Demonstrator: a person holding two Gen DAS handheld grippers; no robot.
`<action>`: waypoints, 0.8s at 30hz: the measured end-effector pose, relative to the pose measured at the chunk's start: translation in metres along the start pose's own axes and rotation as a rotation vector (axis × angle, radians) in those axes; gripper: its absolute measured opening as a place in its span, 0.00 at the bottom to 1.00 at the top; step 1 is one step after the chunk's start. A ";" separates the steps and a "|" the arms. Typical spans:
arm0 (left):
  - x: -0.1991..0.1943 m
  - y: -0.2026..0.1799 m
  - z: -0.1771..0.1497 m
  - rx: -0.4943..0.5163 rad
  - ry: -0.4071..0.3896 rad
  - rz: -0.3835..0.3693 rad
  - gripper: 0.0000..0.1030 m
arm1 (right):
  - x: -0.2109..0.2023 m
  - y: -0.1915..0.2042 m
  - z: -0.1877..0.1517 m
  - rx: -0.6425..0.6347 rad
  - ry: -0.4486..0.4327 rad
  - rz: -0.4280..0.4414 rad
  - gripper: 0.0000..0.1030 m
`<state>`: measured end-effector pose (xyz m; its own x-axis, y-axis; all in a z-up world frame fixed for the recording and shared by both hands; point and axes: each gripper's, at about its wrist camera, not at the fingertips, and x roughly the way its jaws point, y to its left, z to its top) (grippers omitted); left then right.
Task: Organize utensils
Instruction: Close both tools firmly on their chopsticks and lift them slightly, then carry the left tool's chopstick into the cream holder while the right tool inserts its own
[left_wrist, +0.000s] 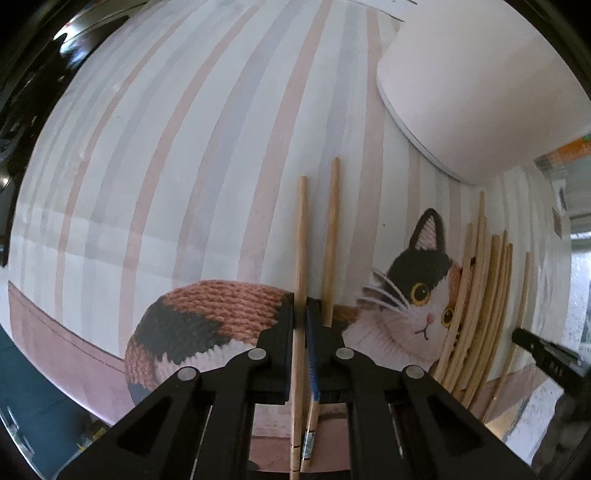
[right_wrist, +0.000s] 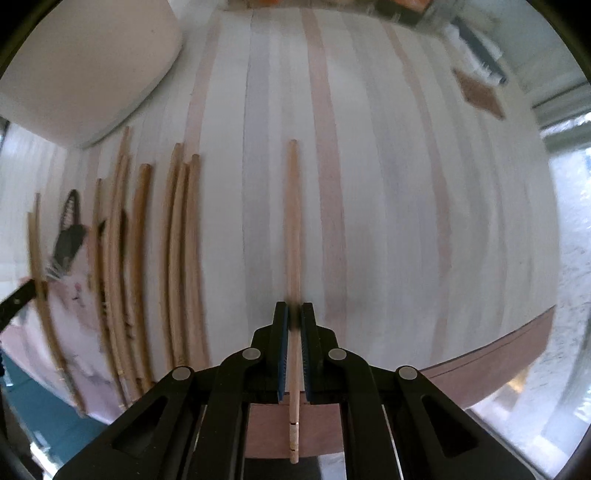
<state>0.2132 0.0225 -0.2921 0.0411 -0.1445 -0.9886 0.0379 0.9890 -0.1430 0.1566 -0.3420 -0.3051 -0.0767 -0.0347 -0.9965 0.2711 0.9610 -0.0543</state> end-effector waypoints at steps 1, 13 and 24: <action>-0.001 -0.001 -0.001 0.021 0.007 -0.003 0.09 | 0.000 0.000 0.001 -0.004 0.004 0.010 0.07; -0.005 -0.037 0.021 0.046 -0.047 0.116 0.04 | 0.010 0.035 0.004 -0.005 0.006 -0.026 0.07; -0.102 -0.034 0.017 -0.028 -0.270 0.170 0.04 | -0.042 0.045 -0.013 0.064 -0.250 -0.004 0.06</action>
<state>0.2250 0.0030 -0.1854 0.3077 0.0233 -0.9512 -0.0199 0.9996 0.0181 0.1597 -0.2932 -0.2647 0.1600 -0.1129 -0.9806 0.3320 0.9417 -0.0542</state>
